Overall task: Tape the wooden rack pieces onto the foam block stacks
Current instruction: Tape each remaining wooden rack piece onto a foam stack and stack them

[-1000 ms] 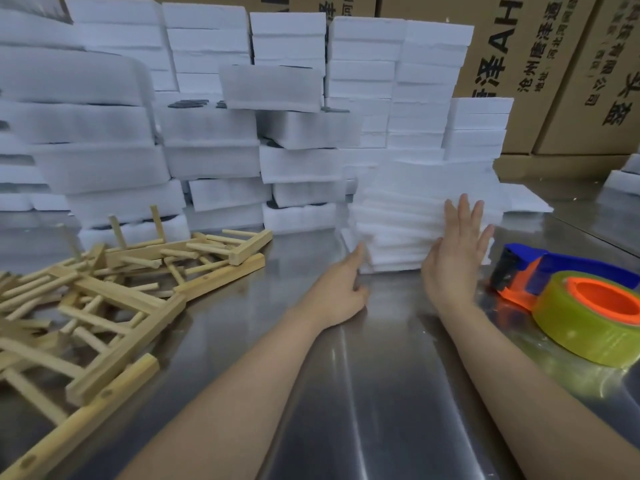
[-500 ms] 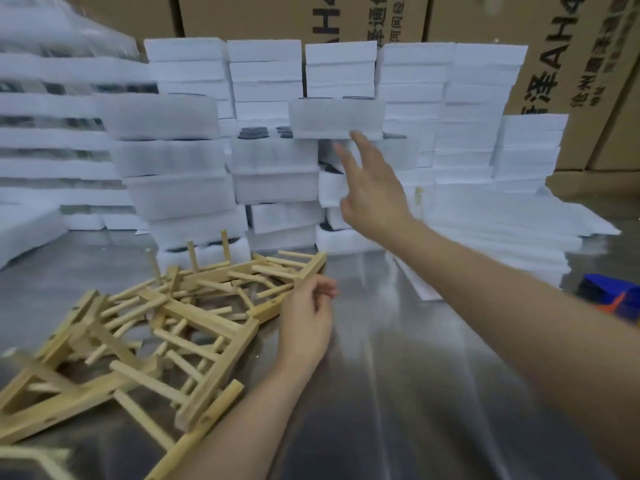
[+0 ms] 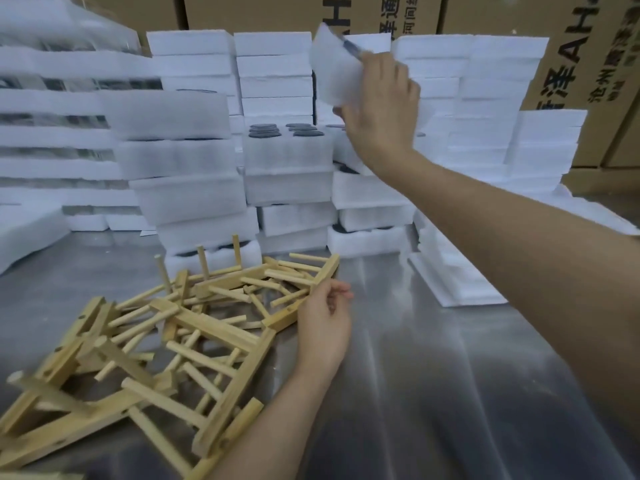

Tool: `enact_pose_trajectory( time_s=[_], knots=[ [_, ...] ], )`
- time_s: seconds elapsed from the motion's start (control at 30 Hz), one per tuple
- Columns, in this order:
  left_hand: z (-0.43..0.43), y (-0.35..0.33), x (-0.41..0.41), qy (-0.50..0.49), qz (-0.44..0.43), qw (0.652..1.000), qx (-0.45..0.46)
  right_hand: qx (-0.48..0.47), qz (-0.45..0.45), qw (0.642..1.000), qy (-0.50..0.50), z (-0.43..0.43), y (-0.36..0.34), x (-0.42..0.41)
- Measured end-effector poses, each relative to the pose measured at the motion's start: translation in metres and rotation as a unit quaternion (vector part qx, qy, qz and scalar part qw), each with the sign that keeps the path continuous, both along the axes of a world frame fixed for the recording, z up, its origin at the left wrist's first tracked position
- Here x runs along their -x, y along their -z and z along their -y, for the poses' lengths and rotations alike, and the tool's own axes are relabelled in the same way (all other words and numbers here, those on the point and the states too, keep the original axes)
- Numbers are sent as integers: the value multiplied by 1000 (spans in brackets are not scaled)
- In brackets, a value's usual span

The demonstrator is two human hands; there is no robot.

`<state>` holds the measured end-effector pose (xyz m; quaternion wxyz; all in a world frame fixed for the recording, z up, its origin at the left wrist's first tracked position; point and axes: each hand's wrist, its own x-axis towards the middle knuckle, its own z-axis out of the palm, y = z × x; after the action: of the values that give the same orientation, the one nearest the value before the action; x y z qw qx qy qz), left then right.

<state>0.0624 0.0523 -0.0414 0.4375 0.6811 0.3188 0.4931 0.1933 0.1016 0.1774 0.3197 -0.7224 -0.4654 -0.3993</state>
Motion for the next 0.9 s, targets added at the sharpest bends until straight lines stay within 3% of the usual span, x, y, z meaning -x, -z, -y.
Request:
enact_pose_trajectory(
  time_s=[0.17, 0.23, 0.37, 0.47, 0.53, 0.73, 0.8, 0.9],
  knots=[
    [10, -17, 4, 7, 122, 986, 114, -120, 119, 978, -125, 134, 46, 46],
    [15, -24, 9, 8, 185, 969, 166, -82, 131, 976, -151, 184, 81, 63],
    [30, -28, 19, 45, 215, 947, 233, 69, 119, 978, -154, 243, 165, 84],
    [30, -24, 19, 82, 170, 951, 246, 179, 111, 966, -152, 247, 197, 88],
    [31, -23, 20, 114, 128, 956, 237, 195, 112, 960, -166, 243, 201, 85],
    [34, -30, 22, 169, 107, 954, 223, 171, 137, 956, -193, 234, 208, 73],
    [33, -32, 21, 131, 98, 966, 202, 151, 101, 961, -210, 232, 206, 72],
    [32, -33, 18, 126, 134, 955, 233, 87, 3, 959, -269, 230, 199, 70]
  ],
)
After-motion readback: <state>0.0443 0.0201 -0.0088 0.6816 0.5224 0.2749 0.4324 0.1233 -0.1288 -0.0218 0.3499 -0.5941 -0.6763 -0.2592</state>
